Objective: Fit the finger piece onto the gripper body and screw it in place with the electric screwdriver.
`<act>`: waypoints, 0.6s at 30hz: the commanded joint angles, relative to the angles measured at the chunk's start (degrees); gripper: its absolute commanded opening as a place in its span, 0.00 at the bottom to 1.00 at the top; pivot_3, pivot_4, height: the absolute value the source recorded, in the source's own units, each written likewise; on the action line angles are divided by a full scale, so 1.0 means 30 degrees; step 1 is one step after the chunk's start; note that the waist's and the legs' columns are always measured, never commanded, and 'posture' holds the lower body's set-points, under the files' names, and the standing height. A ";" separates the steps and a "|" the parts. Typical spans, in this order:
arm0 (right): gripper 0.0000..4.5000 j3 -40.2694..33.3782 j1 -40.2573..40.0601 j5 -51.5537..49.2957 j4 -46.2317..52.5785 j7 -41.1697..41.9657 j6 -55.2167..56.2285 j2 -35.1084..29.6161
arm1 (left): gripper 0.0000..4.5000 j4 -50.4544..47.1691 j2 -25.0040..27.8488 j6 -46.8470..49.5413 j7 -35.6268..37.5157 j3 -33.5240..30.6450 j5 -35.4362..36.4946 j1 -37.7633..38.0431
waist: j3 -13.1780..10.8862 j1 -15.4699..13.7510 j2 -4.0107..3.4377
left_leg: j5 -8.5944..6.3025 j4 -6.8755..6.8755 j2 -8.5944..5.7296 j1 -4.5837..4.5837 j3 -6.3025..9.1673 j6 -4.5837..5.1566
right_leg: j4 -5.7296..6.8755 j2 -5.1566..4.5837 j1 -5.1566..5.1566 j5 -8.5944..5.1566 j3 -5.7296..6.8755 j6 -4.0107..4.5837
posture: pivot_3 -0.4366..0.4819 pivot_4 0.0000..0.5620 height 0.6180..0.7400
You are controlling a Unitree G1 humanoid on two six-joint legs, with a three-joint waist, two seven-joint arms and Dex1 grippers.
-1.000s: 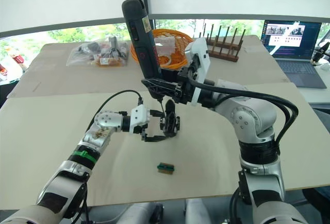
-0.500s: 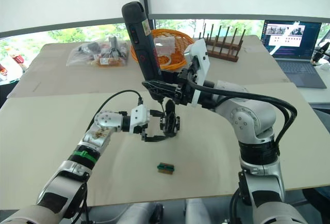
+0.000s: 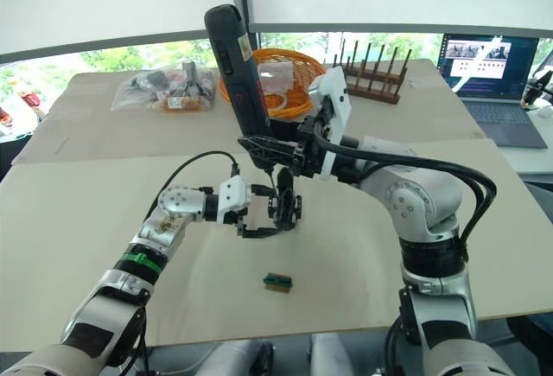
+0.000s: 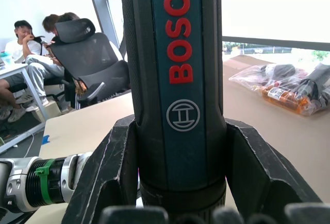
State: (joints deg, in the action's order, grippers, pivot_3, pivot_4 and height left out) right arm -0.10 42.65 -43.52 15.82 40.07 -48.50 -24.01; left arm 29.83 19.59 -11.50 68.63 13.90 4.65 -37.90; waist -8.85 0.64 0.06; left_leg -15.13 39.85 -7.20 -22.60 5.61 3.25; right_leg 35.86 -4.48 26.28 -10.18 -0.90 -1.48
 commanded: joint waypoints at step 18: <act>0.44 -0.0267 0.0150 0.0308 0.0759 0.0332 0.1064 0.0263 | 1.00 -0.0328 -0.0110 -0.0386 -0.0224 -0.0065 0.0054 -0.0253 | 0.0000 -0.0002 0.0000 | 0.0000 0.0000 0.0000 0.0000 0.0000 0.0000 | 0.0000 0.0000 0.0000 0.0000 0.0000 0.0000 | 0.48 0.27 1.00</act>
State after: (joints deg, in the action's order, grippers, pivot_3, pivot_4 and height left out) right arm 0.02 42.06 -42.17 15.82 40.73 -48.34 -23.62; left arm 29.83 19.55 -11.50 68.23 13.90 4.65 -37.90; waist -8.85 0.63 0.06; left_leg -15.13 39.85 -7.20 -22.60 5.61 3.25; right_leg 35.86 -4.48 26.29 -10.18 -0.90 -1.48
